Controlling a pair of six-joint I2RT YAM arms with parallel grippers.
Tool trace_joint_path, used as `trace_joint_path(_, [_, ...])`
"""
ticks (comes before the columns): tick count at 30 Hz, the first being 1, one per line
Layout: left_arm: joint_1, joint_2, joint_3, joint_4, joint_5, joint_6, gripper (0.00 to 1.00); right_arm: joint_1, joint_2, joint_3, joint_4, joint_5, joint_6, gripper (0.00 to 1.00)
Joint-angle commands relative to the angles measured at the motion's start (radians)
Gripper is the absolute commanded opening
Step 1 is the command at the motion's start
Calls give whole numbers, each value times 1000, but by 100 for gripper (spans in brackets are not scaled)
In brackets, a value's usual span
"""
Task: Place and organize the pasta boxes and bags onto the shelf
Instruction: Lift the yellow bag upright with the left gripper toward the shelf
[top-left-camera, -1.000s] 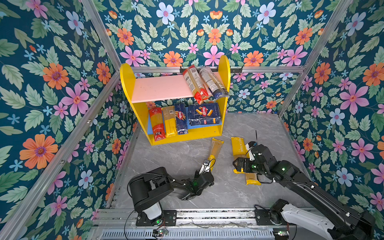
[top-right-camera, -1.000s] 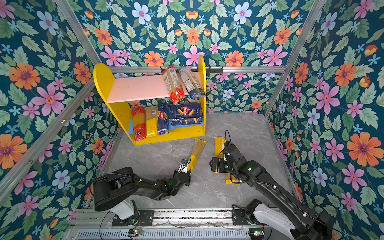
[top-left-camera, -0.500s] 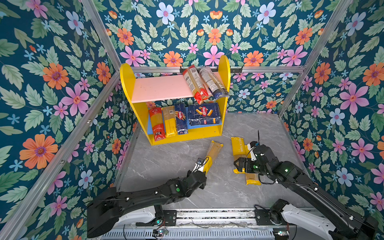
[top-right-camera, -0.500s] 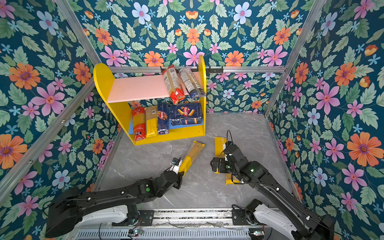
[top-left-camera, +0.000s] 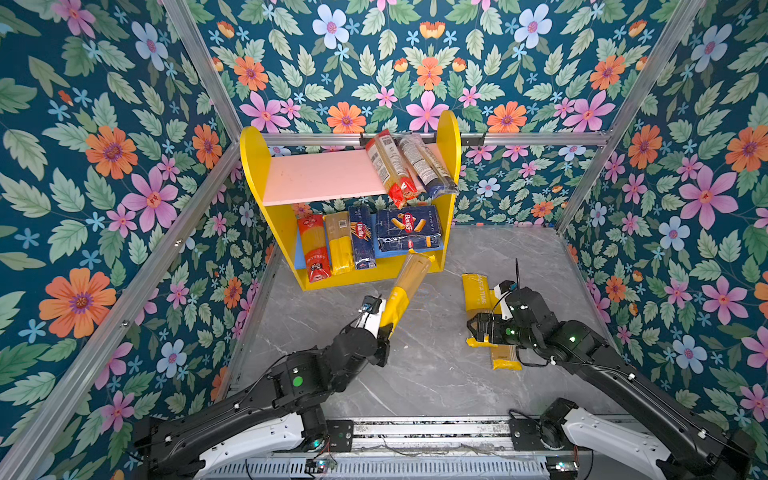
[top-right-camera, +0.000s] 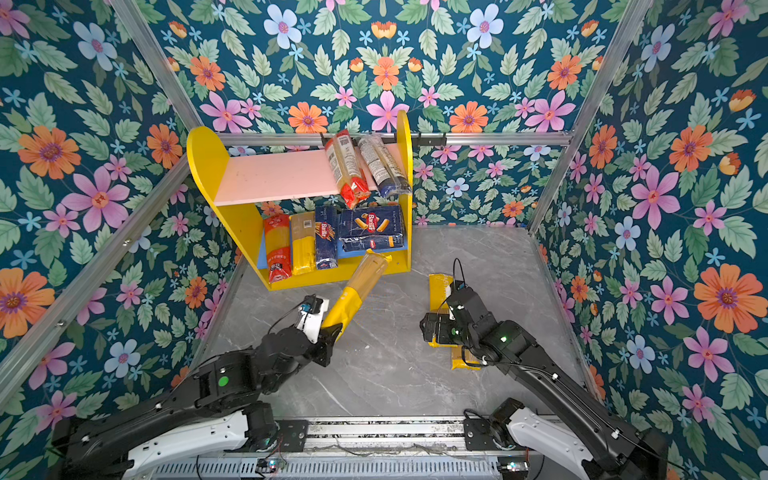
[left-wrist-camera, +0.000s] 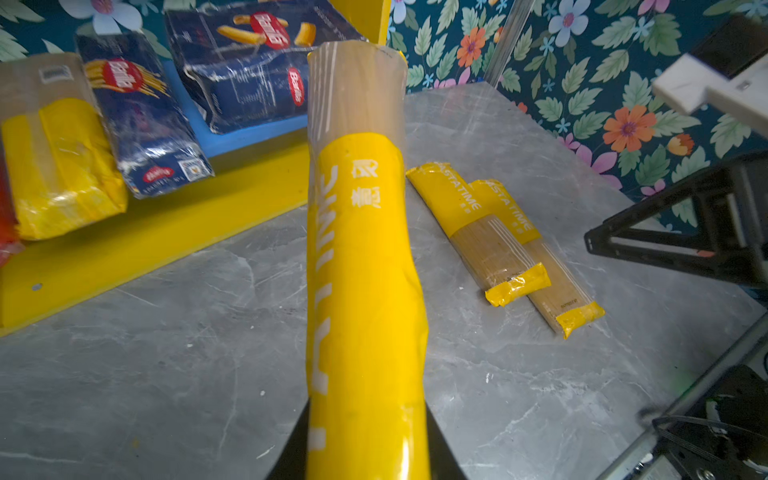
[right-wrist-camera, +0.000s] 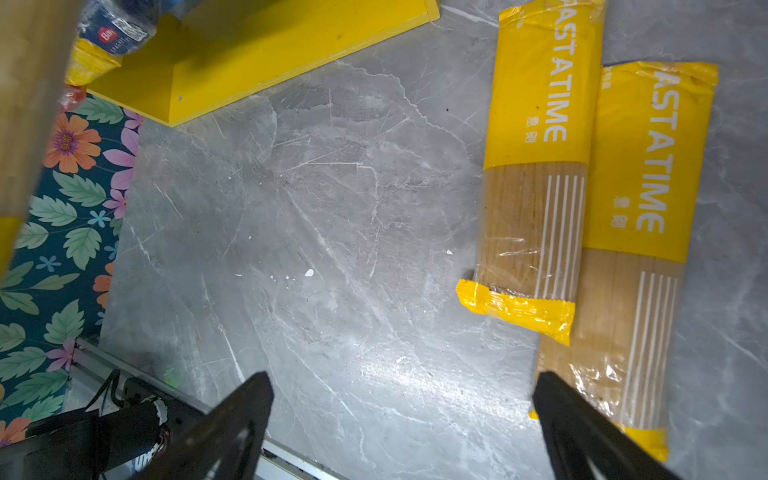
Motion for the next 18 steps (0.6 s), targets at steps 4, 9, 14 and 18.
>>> trace_joint_path(4, [-1,-73,115,-18,-66,78,0,1,4,17,0,2,11,99])
trace_joint_path(9, [-1,-123,192,-73,-76,86,0,1,9,21,3,4,9,99])
trace_joint_path(14, [-2,-162,247,-102,-126,96,0,1,23,28,10,-1,6,99])
trace_joint_path(18, [-1,-169,282,-99,-179,111,0,1,30,31,18,-6,3,99])
